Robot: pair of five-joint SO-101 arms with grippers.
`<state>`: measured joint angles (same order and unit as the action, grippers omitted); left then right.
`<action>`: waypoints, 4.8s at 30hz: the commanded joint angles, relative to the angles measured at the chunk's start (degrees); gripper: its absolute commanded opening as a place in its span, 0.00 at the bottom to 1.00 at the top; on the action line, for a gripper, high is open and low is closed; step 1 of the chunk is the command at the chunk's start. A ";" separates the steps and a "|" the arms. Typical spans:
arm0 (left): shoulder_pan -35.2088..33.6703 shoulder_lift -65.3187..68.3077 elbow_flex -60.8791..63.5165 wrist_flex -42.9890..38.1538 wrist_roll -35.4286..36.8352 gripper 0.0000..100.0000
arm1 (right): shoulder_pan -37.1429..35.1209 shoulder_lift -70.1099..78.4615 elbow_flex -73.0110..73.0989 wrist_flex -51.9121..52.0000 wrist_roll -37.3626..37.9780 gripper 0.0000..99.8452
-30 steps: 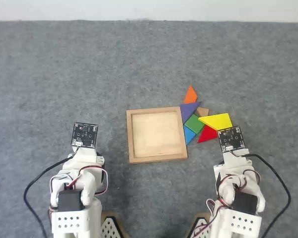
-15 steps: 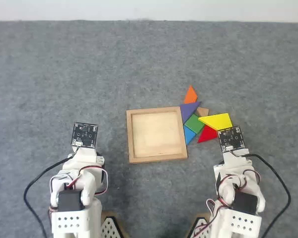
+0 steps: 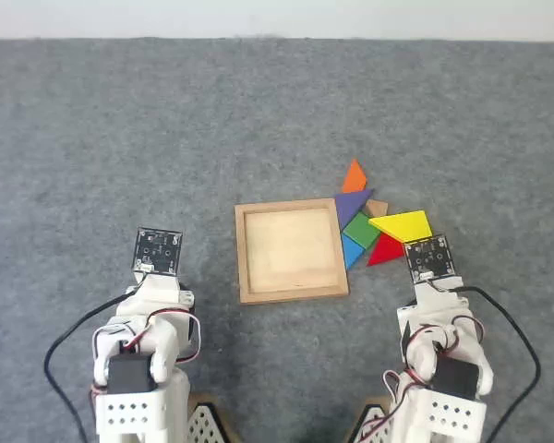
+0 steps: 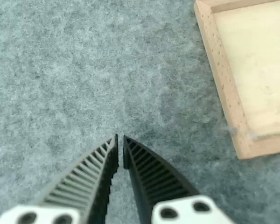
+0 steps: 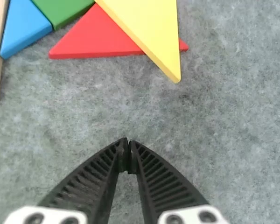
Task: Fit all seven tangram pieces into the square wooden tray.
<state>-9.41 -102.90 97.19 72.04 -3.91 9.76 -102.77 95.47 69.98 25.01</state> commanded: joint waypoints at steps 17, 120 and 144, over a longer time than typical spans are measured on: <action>0.09 -1.14 -0.66 0.18 -0.09 0.02 | 7.43 -0.13 -11.87 -1.63 4.22 0.01; 0.09 -1.14 -0.66 0.18 -0.09 0.02 | -4.79 125.14 -99.08 -2.51 21.71 0.34; 0.09 -1.14 -0.66 0.18 -0.09 0.02 | -5.58 144.66 -118.33 2.15 32.00 0.34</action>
<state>-9.41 -102.90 97.19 72.04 -3.91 4.48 40.62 -21.54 72.62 53.32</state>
